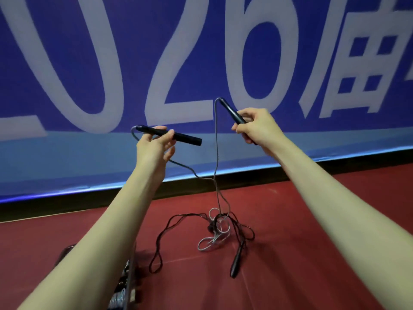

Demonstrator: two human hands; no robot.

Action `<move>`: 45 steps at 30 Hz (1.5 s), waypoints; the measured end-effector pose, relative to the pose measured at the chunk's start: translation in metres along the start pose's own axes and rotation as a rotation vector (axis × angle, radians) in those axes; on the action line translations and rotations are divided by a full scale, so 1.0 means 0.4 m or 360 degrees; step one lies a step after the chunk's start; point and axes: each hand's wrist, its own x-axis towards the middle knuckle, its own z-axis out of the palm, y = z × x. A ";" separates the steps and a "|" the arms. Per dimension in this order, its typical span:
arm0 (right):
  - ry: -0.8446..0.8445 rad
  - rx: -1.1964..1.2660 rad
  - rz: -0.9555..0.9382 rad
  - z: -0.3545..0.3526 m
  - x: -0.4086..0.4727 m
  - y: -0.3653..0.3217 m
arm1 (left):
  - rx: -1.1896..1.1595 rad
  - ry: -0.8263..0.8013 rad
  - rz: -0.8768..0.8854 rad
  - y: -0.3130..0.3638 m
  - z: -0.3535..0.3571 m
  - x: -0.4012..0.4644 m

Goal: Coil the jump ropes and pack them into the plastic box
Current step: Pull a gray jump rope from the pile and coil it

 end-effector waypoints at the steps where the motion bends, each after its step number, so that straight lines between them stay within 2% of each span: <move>1: -0.0008 0.0002 -0.0054 -0.006 -0.005 -0.028 | 0.0007 -0.0028 0.0039 0.034 0.007 -0.004; 8: 0.0020 0.0113 -0.0270 -0.042 -0.006 -0.151 | 0.0171 -0.0170 0.0189 0.191 0.045 -0.027; 13: -0.0052 0.0182 -0.0191 -0.023 -0.052 -0.126 | 0.0101 -0.0236 0.0104 0.166 0.031 -0.055; 16: -0.0179 0.0261 -0.0037 0.002 -0.075 -0.084 | 0.0038 -0.0299 -0.0003 0.136 0.029 -0.078; 19: -0.0415 0.0277 0.0062 0.018 -0.094 -0.064 | 0.0132 -0.0306 -0.0010 0.097 0.035 -0.091; 24: -0.0711 0.0285 0.0049 0.031 -0.111 -0.053 | 0.0197 -0.0153 0.0051 0.056 0.033 -0.088; 30: -0.0837 0.0211 -0.0011 0.047 -0.102 -0.031 | 0.0535 -0.0253 0.0018 0.034 0.029 -0.075; 32: -0.0853 0.0240 0.0034 0.043 -0.094 -0.022 | 0.0926 -0.0223 0.0208 0.026 0.026 -0.070; 34: -0.0828 0.0284 0.0055 0.040 -0.090 -0.017 | 0.1328 0.0025 0.0550 0.005 0.020 -0.067; 36: -0.0782 0.0359 0.0058 0.042 -0.087 -0.014 | 0.1322 0.0243 0.0880 -0.017 0.014 -0.064; 37: -0.0757 0.0409 0.0057 0.044 -0.086 -0.016 | 0.1179 0.0209 0.0949 -0.029 0.011 -0.059; 38: -0.0737 0.0457 0.0057 0.045 -0.084 -0.017 | 0.1007 0.0096 0.0898 -0.043 0.006 -0.053; 41: -0.0716 0.0588 0.0062 0.039 -0.081 -0.023 | 0.0670 -0.0476 0.0281 -0.099 -0.027 -0.042; 43: -0.0707 0.0633 0.0061 0.034 -0.078 -0.029 | 0.0751 -0.0808 -0.0014 -0.151 -0.049 -0.047; 45: -0.0672 0.0649 0.0071 0.034 -0.077 -0.030 | 0.0922 -0.0920 -0.0102 -0.232 -0.070 -0.051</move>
